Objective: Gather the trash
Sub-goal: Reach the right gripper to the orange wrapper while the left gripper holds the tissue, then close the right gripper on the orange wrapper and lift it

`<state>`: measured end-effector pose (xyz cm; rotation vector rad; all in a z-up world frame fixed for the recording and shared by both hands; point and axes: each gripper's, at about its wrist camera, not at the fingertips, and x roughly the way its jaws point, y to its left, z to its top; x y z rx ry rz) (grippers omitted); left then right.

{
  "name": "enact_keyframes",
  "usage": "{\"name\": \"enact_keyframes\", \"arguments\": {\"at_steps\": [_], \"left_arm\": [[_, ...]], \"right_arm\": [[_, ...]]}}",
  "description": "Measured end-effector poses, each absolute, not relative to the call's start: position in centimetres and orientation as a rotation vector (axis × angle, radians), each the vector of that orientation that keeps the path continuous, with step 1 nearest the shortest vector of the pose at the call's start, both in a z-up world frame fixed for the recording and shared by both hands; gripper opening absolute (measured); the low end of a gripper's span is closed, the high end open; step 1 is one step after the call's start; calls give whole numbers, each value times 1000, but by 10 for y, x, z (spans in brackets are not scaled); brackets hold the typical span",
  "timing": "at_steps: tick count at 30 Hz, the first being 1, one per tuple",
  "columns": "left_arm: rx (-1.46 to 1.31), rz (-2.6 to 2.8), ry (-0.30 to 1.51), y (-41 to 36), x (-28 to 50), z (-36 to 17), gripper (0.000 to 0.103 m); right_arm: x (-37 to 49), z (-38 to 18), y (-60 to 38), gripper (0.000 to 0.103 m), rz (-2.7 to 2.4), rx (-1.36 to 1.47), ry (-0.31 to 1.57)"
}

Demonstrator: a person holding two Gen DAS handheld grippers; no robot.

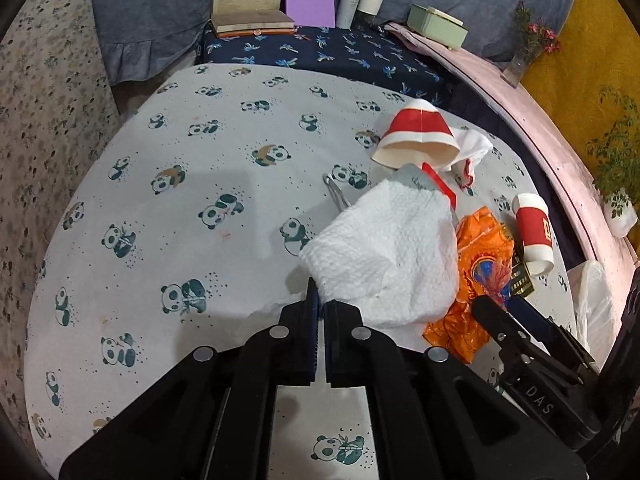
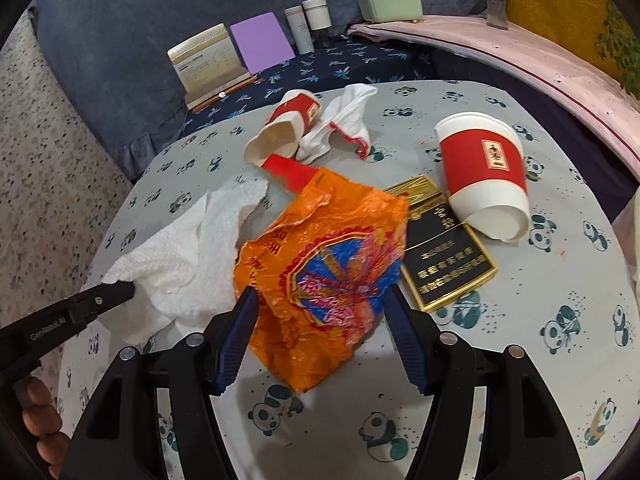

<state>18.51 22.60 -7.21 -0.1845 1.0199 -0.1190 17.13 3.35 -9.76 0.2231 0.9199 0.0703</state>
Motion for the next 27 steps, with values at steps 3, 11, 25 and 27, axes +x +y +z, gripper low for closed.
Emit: {"name": "enact_keyframes", "arguments": {"at_steps": [3, 11, 25, 27], "left_arm": [[-173, -121, 1028, 222, 186, -76, 2], [-169, -141, 1047, 211, 186, -83, 2], [-139, -220, 977, 173, 158, -39, 2], [-130, -239, 959, 164, 153, -29, 2]], "right_arm": [[174, -104, 40, 62, 78, 205, 933], [172, -118, 39, 48, 95, 185, 934], [138, -71, 20, 11, 110, 195, 843], [129, -57, 13, 11, 103, 203, 812]]}}
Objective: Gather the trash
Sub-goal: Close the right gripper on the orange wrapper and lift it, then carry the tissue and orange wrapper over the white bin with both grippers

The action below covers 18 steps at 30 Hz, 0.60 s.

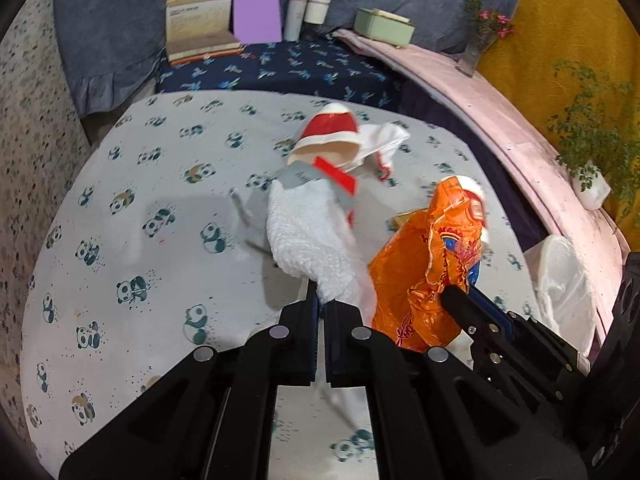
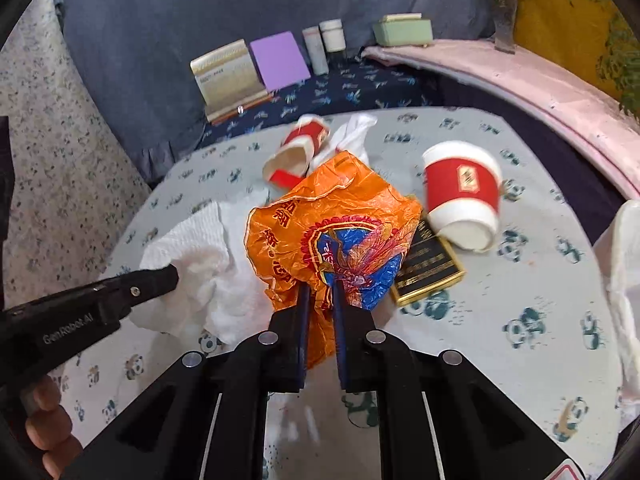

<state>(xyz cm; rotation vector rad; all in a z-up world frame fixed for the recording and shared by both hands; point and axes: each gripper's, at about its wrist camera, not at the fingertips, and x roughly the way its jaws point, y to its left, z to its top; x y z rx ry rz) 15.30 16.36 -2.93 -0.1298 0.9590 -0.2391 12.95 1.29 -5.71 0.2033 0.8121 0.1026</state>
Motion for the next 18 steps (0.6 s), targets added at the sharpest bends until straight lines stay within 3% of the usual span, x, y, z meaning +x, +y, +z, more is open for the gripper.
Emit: {"name": "enact_keyframes", "arguments": {"at_steps": [18], "left_arm": [[14, -525, 824, 8, 94, 55, 2]], "right_arm": [[42, 17, -113, 11, -98, 324, 614]]}}
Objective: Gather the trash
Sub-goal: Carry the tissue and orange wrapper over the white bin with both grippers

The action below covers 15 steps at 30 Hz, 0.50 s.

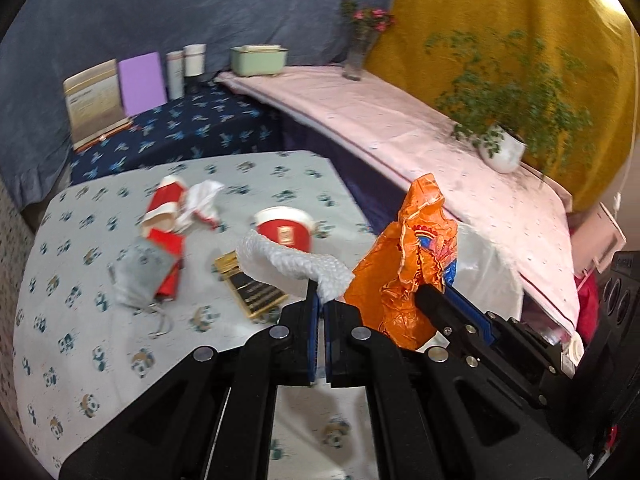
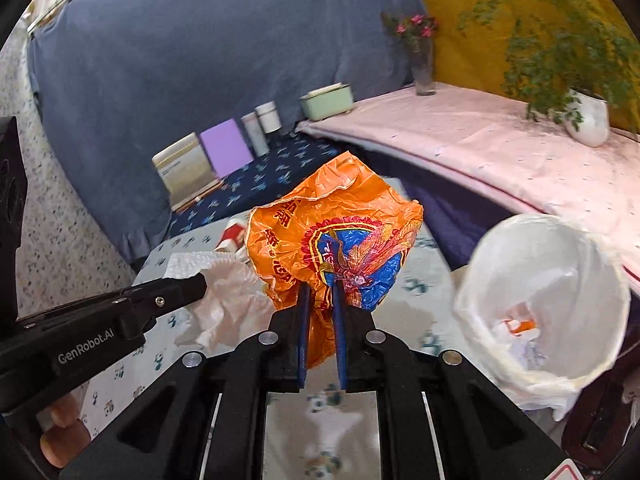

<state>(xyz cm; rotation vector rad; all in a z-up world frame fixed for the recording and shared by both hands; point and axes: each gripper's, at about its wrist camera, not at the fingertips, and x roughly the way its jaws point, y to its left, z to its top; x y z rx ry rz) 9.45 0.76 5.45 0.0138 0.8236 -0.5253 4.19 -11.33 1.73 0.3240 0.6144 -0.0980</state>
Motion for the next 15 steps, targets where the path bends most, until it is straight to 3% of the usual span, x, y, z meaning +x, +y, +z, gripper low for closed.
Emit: {"name": "enact_keyframes", "arguments": {"at_steps": [15], "left_arm": [[124, -759, 817, -126, 61, 63, 2]], "right_arm": [[-45, 9, -248, 11, -384, 460, 540]]}}
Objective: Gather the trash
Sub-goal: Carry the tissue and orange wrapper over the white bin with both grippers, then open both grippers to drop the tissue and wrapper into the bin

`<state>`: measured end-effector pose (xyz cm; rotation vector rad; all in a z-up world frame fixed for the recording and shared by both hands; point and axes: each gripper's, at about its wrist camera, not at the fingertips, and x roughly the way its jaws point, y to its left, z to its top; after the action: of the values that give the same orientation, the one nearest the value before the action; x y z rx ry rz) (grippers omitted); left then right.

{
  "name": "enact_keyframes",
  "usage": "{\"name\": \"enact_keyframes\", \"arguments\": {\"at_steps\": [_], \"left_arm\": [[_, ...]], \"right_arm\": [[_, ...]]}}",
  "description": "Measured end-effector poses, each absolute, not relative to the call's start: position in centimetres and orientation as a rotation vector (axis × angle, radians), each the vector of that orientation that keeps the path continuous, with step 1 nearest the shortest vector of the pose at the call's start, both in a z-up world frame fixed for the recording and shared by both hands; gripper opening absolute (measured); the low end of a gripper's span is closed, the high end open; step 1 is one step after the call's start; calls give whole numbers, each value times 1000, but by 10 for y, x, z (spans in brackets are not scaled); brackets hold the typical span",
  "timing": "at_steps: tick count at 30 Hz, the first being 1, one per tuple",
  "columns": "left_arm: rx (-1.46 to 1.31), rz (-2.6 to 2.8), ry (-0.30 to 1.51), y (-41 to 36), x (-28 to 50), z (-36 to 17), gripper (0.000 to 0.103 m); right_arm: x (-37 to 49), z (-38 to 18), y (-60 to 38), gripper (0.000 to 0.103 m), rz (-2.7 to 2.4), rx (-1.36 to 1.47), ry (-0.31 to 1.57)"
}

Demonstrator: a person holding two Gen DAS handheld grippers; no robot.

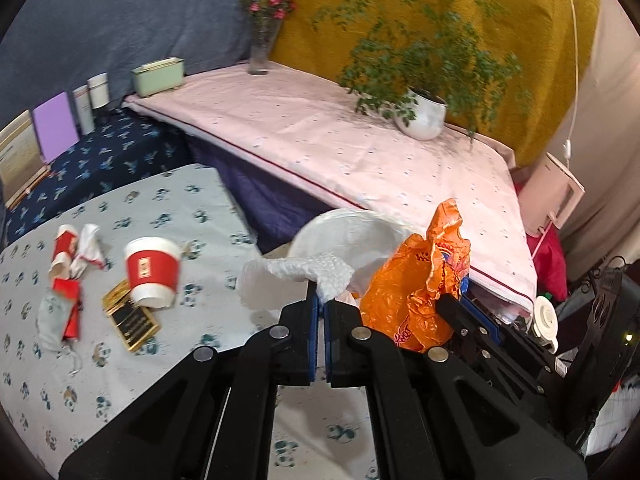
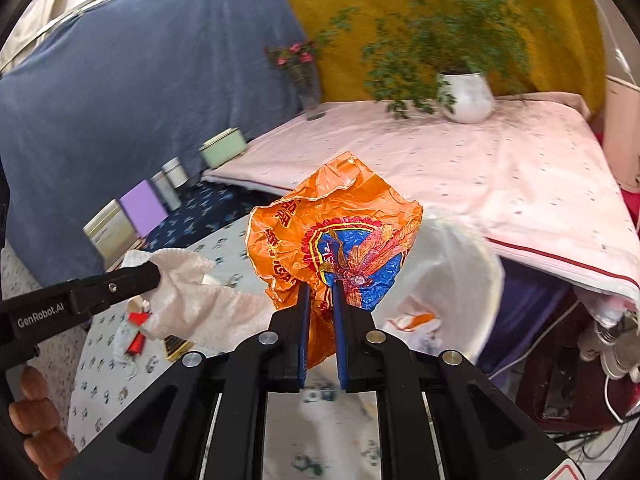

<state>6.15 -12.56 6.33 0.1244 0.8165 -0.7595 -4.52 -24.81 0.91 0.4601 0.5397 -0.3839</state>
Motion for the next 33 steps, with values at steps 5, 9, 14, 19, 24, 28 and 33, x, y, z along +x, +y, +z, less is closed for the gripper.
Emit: {"name": "enact_keyframes", "arguments": {"at_steps": [5, 9, 14, 19, 24, 28, 33], "left_arm": [[151, -836, 817, -162, 56, 58, 2], [165, -878, 831, -187, 57, 48, 2], [198, -861, 829, -206, 60, 30, 3], [210, -823, 845, -206, 67, 15, 35], [215, -788, 846, -197, 74, 10, 36], [205, -760, 851, -187, 80, 6, 39], [191, -731, 863, -175, 86, 0, 40]], "right_arm": [[-67, -1, -278, 11, -453, 498, 532], [-76, -9, -295, 11, -487, 526, 532], [-80, -20, -310, 11, -500, 549, 542], [-75, -28, -312, 11, -491, 555, 553], [-65, -32, -311, 11, -474, 553, 563], [-56, -33, -308, 11, -460, 547, 573], [-44, -34, -303, 11, -445, 537, 586]]}}
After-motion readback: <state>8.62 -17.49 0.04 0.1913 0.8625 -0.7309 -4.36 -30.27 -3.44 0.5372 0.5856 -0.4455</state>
